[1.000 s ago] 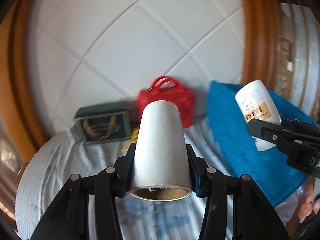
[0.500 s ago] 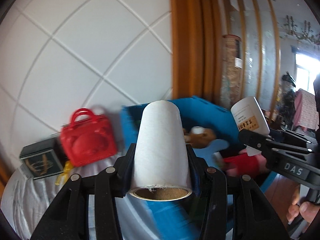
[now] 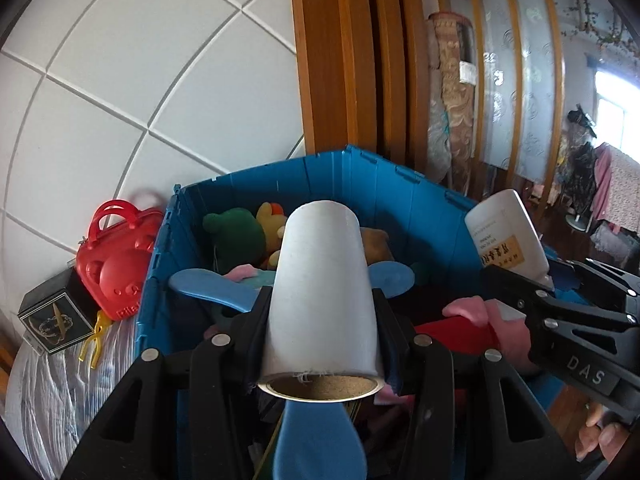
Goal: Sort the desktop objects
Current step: 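Lift the lint roller and pill bottle with both tools and carry them over the bin, then open both tools to drop the roller and bottle into the blue bin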
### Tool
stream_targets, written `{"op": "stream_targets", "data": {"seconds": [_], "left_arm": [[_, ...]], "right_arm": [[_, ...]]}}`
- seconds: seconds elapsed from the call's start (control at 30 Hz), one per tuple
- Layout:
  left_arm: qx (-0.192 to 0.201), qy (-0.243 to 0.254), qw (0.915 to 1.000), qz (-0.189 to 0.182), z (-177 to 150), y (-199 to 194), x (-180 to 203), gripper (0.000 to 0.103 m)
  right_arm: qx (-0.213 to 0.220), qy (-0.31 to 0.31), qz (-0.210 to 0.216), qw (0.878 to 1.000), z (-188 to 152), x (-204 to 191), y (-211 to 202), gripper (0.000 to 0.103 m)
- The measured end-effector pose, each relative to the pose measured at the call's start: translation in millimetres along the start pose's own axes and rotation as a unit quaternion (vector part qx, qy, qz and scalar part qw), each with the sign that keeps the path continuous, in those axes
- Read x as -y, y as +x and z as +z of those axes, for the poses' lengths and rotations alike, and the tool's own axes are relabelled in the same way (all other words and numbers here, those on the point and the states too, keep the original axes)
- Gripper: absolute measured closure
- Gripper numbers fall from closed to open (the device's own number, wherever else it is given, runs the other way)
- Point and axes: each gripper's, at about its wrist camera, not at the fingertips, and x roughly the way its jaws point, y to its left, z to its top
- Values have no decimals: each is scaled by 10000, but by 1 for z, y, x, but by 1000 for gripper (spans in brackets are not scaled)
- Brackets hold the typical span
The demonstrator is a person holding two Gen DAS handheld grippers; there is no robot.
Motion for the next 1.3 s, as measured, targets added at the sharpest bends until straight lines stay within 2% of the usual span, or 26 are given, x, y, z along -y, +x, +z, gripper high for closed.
{"op": "stream_targets", "data": {"seconds": [0.23, 0.37, 0.73, 0.77, 0.83, 0.87, 0.9, 1.03, 1.1, 1.3], "left_arm": [[-20, -55, 9998, 194, 7, 8, 2, 55], [19, -101, 9995, 299, 7, 7, -1, 28], [-107, -247, 9994, 226, -3, -4, -16, 26], [-112, -277, 9993, 203, -5, -6, -18, 26], [-121, -303, 9993, 195, -7, -11, -21, 26], [-117, -316, 9992, 199, -8, -13, -22, 26], [-111, -329, 9992, 207, -9, -16, -24, 26], [-28, -271, 9994, 224, -14, -26, -26, 26], [46, -226, 9994, 263, -17, -33, -25, 26], [352, -305, 9987, 190, -25, -60, -32, 26]], "right_arm": [[-173, 10, 121, 9998, -3, 14, 24, 57], [-206, -42, 162, 9996, -3, 15, 30, 58], [-302, -203, 47, 9993, -4, 6, 35, 56], [-324, -223, -11, 9992, -5, 4, 36, 53], [-317, -229, -89, 9992, -5, 3, 35, 39], [-297, -222, -124, 9992, -5, 3, 33, 24], [-269, -231, -132, 9993, -5, 2, 32, 15], [-131, -221, 29, 9997, -9, -2, 16, 11], [-27, -242, -4, 9997, -12, -4, 5, 0], [221, -238, -100, 9994, -17, -12, -28, 0]]}}
